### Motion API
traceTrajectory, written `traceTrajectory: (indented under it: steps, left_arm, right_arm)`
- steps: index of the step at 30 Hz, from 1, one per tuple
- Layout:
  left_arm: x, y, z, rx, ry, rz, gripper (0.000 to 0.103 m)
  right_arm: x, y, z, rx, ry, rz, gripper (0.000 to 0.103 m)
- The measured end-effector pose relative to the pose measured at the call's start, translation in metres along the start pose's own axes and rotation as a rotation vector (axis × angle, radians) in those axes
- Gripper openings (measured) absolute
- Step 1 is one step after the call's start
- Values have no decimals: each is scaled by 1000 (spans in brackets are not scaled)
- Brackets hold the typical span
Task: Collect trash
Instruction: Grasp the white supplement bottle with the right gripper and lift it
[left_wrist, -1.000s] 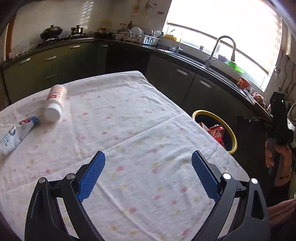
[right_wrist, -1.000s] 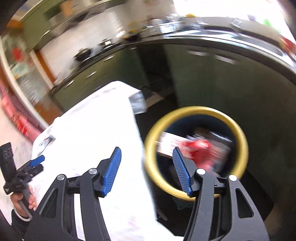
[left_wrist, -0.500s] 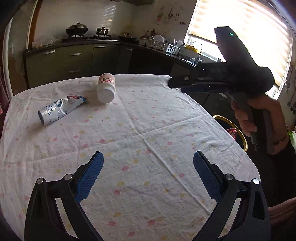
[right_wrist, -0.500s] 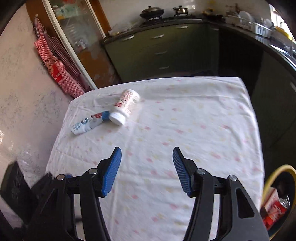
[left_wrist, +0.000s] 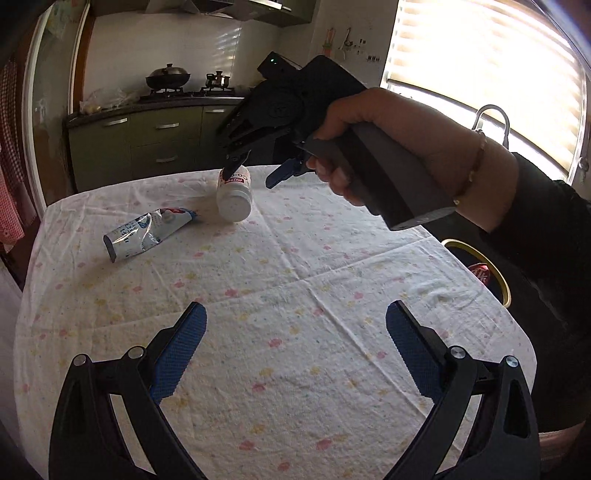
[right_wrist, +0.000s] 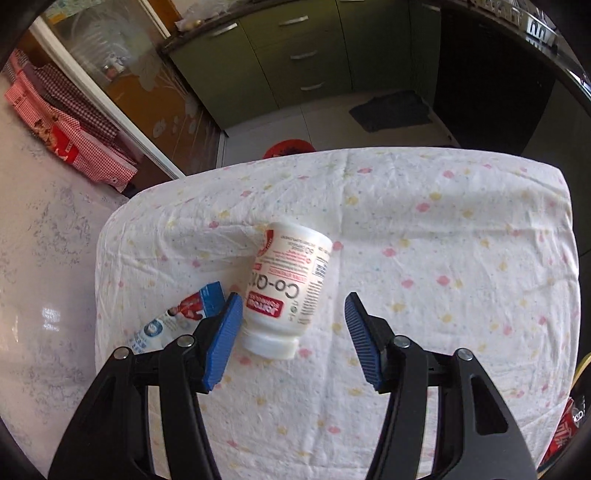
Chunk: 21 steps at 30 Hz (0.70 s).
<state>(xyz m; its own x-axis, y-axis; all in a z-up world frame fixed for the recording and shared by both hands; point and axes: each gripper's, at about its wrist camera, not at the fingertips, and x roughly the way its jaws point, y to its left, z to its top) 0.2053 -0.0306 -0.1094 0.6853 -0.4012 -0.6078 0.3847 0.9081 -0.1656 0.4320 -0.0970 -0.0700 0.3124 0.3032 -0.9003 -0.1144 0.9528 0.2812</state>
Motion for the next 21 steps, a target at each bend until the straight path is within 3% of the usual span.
traceTrajectory:
  steps: [8,11,14,21]
  left_arm:
    - [3,-2,-2,5,11,4,96]
    - [4,-5,-3,19,13,6,96]
    - [5,-4,-3,22,19,7,96]
    - [6,-5,-4,27,22,8,96]
  right_arm:
    - [26,11,13,32,74,-52,55]
    - [33,10,13,28,84,-64,48]
    - [30,11,8,4,71,-70,48]
    - [-10,6,-23,-52,35,8,48]
